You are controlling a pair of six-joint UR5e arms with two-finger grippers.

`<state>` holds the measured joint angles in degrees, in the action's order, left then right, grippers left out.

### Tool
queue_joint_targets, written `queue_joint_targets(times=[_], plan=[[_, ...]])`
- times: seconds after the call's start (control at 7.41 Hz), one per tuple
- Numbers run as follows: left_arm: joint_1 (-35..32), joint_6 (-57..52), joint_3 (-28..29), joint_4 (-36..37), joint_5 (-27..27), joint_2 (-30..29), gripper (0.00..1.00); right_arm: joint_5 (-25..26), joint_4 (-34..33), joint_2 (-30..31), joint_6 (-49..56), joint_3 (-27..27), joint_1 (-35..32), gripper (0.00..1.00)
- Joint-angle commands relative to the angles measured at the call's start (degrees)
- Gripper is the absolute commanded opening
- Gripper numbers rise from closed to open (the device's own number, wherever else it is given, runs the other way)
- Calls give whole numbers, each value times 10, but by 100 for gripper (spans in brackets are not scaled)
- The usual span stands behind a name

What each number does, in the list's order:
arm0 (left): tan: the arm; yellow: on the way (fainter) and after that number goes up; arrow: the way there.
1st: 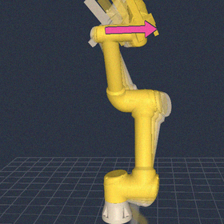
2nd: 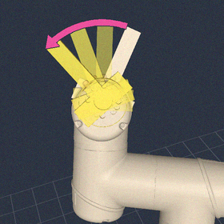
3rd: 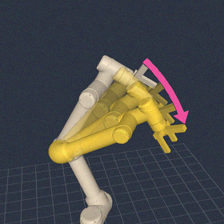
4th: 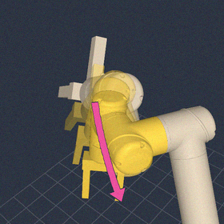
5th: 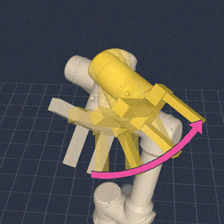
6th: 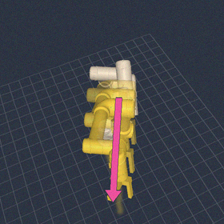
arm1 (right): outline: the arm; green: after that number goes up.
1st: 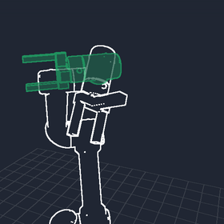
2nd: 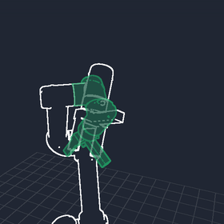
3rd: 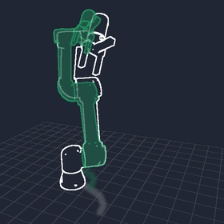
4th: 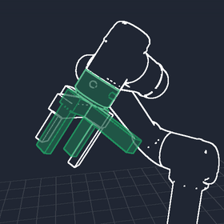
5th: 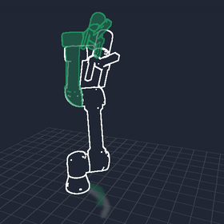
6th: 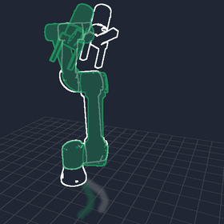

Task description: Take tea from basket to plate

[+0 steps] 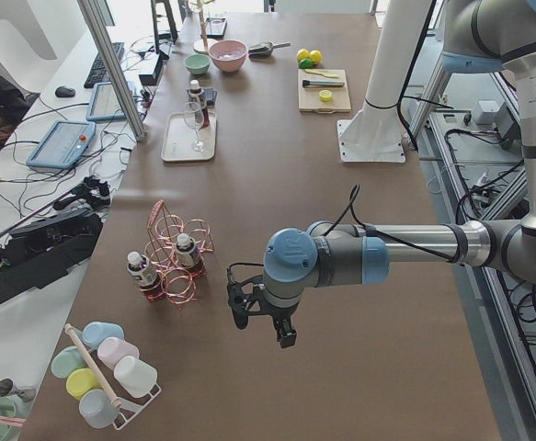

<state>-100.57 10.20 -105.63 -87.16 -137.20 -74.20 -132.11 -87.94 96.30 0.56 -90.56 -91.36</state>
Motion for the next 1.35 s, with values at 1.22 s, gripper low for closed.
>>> queue_joint_targets(times=[1.22], plan=[[35,-128,2,41,11,-58,99,0,1,-1,8,1,0,100]])
